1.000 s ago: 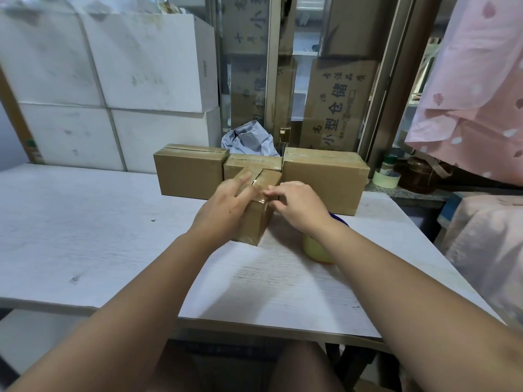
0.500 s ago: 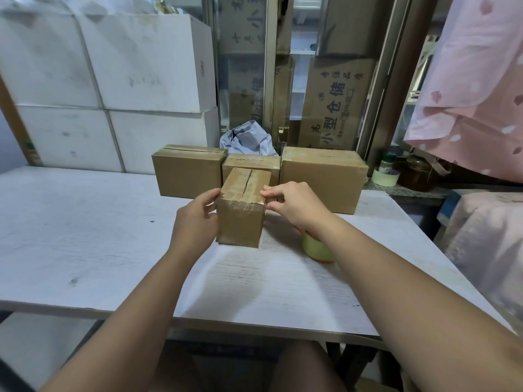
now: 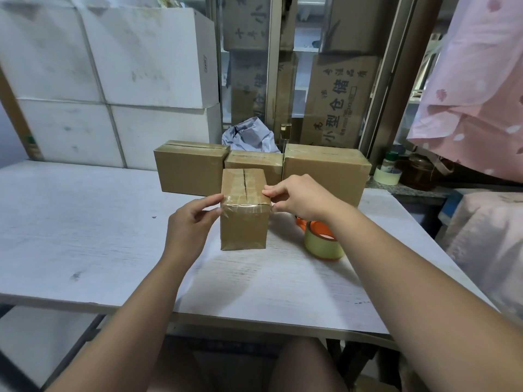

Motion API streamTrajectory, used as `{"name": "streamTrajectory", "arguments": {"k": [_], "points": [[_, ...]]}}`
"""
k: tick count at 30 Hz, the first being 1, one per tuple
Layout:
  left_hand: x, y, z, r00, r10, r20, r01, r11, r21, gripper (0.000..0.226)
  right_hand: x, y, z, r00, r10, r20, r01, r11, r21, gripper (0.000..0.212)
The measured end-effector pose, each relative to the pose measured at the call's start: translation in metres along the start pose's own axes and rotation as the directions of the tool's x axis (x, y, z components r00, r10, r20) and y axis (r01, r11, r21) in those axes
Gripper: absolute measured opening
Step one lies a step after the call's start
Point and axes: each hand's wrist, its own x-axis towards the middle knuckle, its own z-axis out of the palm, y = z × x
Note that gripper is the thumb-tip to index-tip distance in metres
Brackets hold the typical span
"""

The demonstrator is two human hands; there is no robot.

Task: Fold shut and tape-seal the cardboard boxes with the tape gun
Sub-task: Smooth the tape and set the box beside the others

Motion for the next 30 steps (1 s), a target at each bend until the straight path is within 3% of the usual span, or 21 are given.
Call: {"name": "streamTrajectory", "arguments": {"k": [15,30], "points": [[0.007,0.001,0.0,0.998,0.047,0.046,-0.048,0.998,0.037,0.018,-0.006,0.004,0.004,1.0,0.007,0.0,-0.007,0.99,0.139,0.051],[0.01,0.001,0.005,0.99,0.09,0.108,-0.097,0.994,0.056,0.024,-0.012,0.002,0.025,0.983,0.112,-0.142,-0.065,0.952,0.299,0.048]]}}
